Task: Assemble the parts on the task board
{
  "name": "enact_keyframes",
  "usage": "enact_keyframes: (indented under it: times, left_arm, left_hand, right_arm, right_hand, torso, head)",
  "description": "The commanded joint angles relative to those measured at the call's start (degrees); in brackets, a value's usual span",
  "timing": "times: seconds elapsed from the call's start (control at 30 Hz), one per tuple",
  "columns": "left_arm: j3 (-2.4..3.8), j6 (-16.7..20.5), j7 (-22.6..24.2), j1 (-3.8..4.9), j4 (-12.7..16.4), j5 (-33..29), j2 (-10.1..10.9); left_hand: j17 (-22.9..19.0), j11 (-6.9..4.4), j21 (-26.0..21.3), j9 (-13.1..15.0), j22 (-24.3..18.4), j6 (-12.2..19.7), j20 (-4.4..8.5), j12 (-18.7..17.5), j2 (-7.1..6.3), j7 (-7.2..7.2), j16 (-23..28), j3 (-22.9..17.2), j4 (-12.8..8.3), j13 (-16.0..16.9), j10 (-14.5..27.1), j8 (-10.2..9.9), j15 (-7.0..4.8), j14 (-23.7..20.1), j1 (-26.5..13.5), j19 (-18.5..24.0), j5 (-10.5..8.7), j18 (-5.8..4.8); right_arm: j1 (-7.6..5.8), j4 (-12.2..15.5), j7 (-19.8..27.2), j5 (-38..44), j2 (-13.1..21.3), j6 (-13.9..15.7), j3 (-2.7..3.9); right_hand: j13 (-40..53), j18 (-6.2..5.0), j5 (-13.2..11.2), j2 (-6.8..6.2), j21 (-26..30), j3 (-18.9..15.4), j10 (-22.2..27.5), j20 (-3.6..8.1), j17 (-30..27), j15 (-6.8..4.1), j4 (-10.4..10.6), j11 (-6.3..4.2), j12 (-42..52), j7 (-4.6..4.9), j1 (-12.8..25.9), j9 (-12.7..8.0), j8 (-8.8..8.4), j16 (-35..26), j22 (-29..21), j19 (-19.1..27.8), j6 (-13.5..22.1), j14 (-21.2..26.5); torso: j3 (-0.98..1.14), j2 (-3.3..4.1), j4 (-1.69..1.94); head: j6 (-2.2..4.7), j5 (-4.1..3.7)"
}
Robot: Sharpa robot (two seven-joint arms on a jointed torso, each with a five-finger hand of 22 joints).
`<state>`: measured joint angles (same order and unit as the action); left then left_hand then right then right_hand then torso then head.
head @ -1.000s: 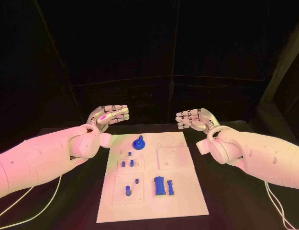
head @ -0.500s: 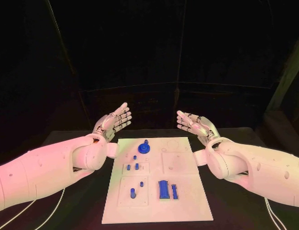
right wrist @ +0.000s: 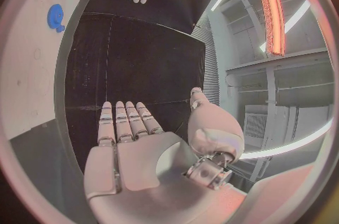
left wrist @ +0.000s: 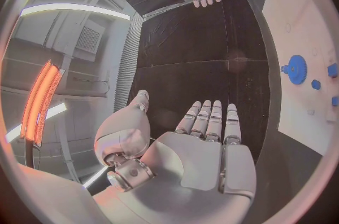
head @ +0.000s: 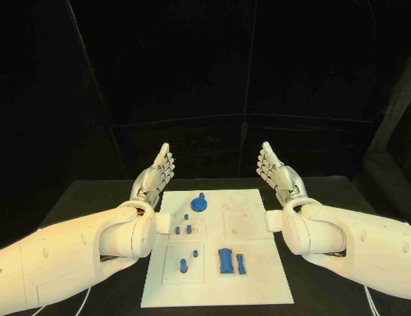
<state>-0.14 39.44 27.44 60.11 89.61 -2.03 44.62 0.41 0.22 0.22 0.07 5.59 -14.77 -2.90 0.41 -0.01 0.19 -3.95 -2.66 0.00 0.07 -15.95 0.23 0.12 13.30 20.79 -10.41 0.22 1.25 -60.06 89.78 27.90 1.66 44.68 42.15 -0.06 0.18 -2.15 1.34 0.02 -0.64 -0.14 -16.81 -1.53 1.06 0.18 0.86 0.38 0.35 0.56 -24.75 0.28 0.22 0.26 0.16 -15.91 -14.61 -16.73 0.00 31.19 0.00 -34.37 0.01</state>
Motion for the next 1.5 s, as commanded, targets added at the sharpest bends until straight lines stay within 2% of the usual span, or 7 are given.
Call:
enact_keyframes:
  times: [0.03, 0.77, 0.8, 0.83, 0.93, 1.0, 1.5]
  left_arm:
    - [0.14, 4.7, 2.4, 0.05, 0.3, 2.0, 0.1]
    - [0.14, 4.7, 2.4, 0.05, 0.3, 2.0, 0.1]
    - [0.14, 4.7, 2.4, 0.05, 0.3, 2.0, 0.1]
    - [0.14, 4.7, 2.4, 0.05, 0.3, 2.0, 0.1]
    - [0.14, 4.7, 2.4, 0.05, 0.3, 2.0, 0.1]
    - [0.14, 4.7, 2.4, 0.05, 0.3, 2.0, 0.1]
    - [0.14, 4.7, 2.4, 0.05, 0.3, 2.0, 0.1]
  left_hand:
    - [-0.4, -0.22, -0.2, -0.1, -5.6, 4.7, 2.90, -0.4, 0.01, -0.19, 3.9, 2.7, 0.0, -0.1, 5.1, -0.2, -0.12, -4.2, -6.6, 3.3, -0.22, -1.25]
    - [-0.4, -0.22, -0.2, -0.1, -5.6, 10.6, 2.90, -0.4, 0.01, -0.19, 3.9, 2.7, 0.0, -0.1, 11.5, -0.2, -0.12, -13.3, -15.0, 10.4, -0.22, -1.25]
    - [-0.4, -0.22, -0.2, -0.1, -5.6, 14.8, 2.90, -0.4, 0.01, -0.19, 3.9, 2.7, 0.0, -0.1, 11.7, -0.2, -0.12, -13.3, -15.2, 10.4, -0.22, -1.25]
    - [-0.4, -0.22, -0.2, -0.1, -5.6, 14.8, 2.90, -0.4, 0.01, -0.19, 3.9, 2.7, 0.0, -0.1, 11.7, -0.2, -0.12, -13.3, -15.3, 10.4, -0.22, -1.25]
    - [-0.4, -0.22, -0.2, -0.1, -5.6, 14.8, 2.90, -0.4, 0.01, -0.19, 3.9, 2.7, 0.0, -0.1, 15.9, -0.2, -0.12, -13.3, -15.9, 10.4, -0.22, -1.25]
    - [-0.4, -0.22, -0.2, -0.1, -5.6, 14.8, 2.90, -0.4, 0.01, -0.19, 3.9, 2.7, 0.0, -0.1, 15.9, -0.2, -0.12, -13.3, -20.8, 10.4, -0.22, -1.25]
    - [-0.4, -0.22, -0.2, -0.1, -5.6, 14.8, 2.90, -0.4, 0.01, -0.19, 3.9, 2.7, 0.0, -0.1, 15.9, -0.2, -0.12, -13.3, -20.8, 10.4, -0.22, -1.25]
  right_arm:
    - [-0.10, 0.2, 1.9, -1.7, 0.0, 2.0, 0.06]
    - [-0.10, 0.2, 1.9, -1.7, 0.0, 2.0, 0.06]
    - [-0.10, 0.2, 1.9, -1.7, 0.0, 2.0, 0.06]
    - [-0.10, 0.2, 1.9, -1.7, 0.0, 2.0, 0.06]
    - [-0.10, 0.2, 1.9, -1.7, 0.0, 2.0, 0.06]
    - [-0.10, 0.2, 1.9, -1.7, 0.0, 2.0, 0.06]
    - [-0.10, 0.2, 1.9, -1.7, 0.0, 2.0, 0.06]
  right_hand:
    - [-0.2, 2.15, -1.3, -0.02, 0.6, 0.1, 5.4, 1.53, -1.1, -0.18, -0.9, -0.38, -0.3, -0.56, 7.9, -0.3, -0.22, -0.3, -0.2, 5.1, 4.7, 5.4]
    - [-0.2, 2.15, -1.3, -0.02, 0.6, 0.1, 12.0, 1.53, -1.1, -0.18, -0.9, -0.38, -0.3, -0.56, 17.9, -0.3, -0.22, -0.3, -0.2, 11.4, 10.5, 12.0]
    - [-0.2, 2.15, -1.3, -0.02, 0.6, 0.1, 12.2, 1.53, -1.1, -0.18, -0.9, -0.38, -0.3, -0.56, 18.1, -0.3, -0.22, -0.3, -0.2, 11.6, 10.5, 12.2]
    - [-0.2, 2.15, -1.3, -0.02, 0.6, 0.1, 16.8, 1.53, -1.1, -0.18, -0.9, -0.38, -0.3, -0.56, 19.0, -0.3, -0.22, -0.3, -0.2, 15.9, 14.6, 16.7]
    - [-0.2, 2.15, -1.3, -0.02, 0.6, 0.1, 16.8, 1.53, -1.1, -0.18, -0.9, -0.38, -0.3, -0.56, 24.7, -0.3, -0.22, -0.3, -0.2, 15.9, 14.6, 16.7]
    - [-0.2, 2.15, -1.3, -0.02, 0.6, 0.1, 16.8, 1.53, -1.1, -0.18, -0.9, -0.38, -0.3, -0.56, 24.7, -0.3, -0.22, -0.3, -0.2, 15.9, 14.6, 16.7]
    - [-0.2, 2.15, -1.3, -0.02, 0.6, 0.1, 16.8, 1.53, -1.1, -0.18, -0.9, -0.38, -0.3, -0.56, 24.7, -0.3, -0.22, -0.3, -0.2, 15.9, 14.6, 16.7]
  torso:
    - [0.00, -0.01, 0.00]
    - [0.00, -0.01, 0.00]
    - [0.00, -0.01, 0.00]
    - [0.00, -0.01, 0.00]
    - [0.00, -0.01, 0.00]
    - [0.00, -0.01, 0.00]
    - [0.00, -0.01, 0.00]
  head:
    - [-0.01, -0.01]
    - [-0.01, -0.01]
    - [-0.01, -0.01]
    - [-0.01, -0.01]
    - [-0.01, -0.01]
    - [-0.01, -0.01]
    - [-0.01, -0.01]
